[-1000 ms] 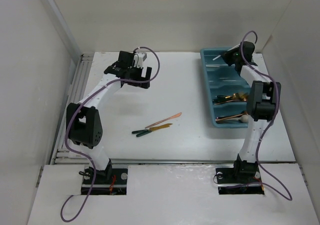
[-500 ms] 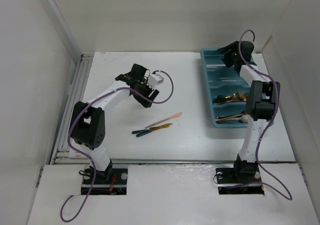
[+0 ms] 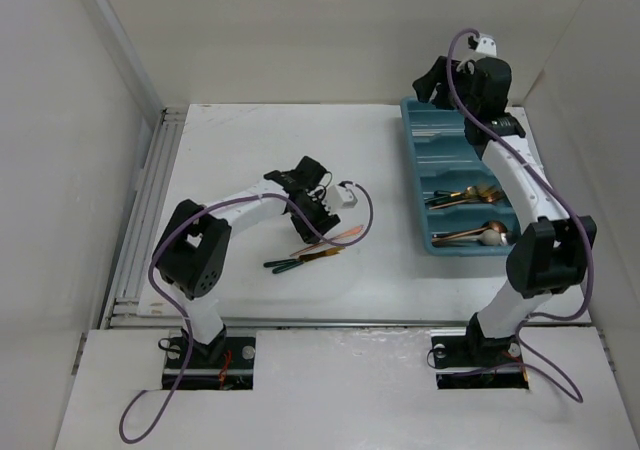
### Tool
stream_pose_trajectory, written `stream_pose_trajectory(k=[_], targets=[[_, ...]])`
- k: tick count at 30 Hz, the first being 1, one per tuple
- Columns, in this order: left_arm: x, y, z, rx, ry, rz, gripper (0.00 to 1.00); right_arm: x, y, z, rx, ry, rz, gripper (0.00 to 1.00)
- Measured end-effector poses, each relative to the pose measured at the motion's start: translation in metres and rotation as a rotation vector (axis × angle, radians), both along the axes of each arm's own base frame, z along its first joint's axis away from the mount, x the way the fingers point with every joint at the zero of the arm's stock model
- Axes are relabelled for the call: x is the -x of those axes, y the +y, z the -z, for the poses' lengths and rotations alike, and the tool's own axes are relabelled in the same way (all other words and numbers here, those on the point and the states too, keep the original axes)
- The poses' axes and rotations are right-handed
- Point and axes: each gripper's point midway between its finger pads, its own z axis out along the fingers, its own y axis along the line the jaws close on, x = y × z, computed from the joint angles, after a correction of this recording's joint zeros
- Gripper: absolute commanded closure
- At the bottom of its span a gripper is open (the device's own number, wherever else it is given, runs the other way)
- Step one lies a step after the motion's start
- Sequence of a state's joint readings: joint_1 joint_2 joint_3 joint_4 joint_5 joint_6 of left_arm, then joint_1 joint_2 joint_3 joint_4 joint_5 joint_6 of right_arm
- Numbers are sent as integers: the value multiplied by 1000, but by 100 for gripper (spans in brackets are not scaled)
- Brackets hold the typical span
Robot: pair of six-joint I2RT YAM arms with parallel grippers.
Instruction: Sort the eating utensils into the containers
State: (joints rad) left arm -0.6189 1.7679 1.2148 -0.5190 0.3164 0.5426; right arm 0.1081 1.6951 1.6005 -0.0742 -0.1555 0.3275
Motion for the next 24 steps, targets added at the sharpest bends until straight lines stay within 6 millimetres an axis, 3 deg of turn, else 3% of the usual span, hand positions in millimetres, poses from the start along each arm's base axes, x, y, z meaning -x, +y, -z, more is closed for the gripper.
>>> stream_pose_trajectory(k=[3,7,11,15,18,20,24], targets=[[1,-12,11,-11,-10,19,58,14,-3,8,55,15,-2,29],[0,-19,29,-52,-10,14,60,24,-14,46,128,114,6,29],[-11,-24,29,-57,-33,-8,60,39,-21,68,195,190,6,27],[-14,-25,30,-90,-48,-20,63,56,-30,54,238,172,24,26],[-9,-26,31,-123,-53,-22,77,66,-35,30,255,119,46,26],[-8,-26,31,-145,-64,-29,100,71,-39,18,265,89,60,24],[-7,-26,32,-173,-87,-53,100,77,-44,4,285,57,80,24]])
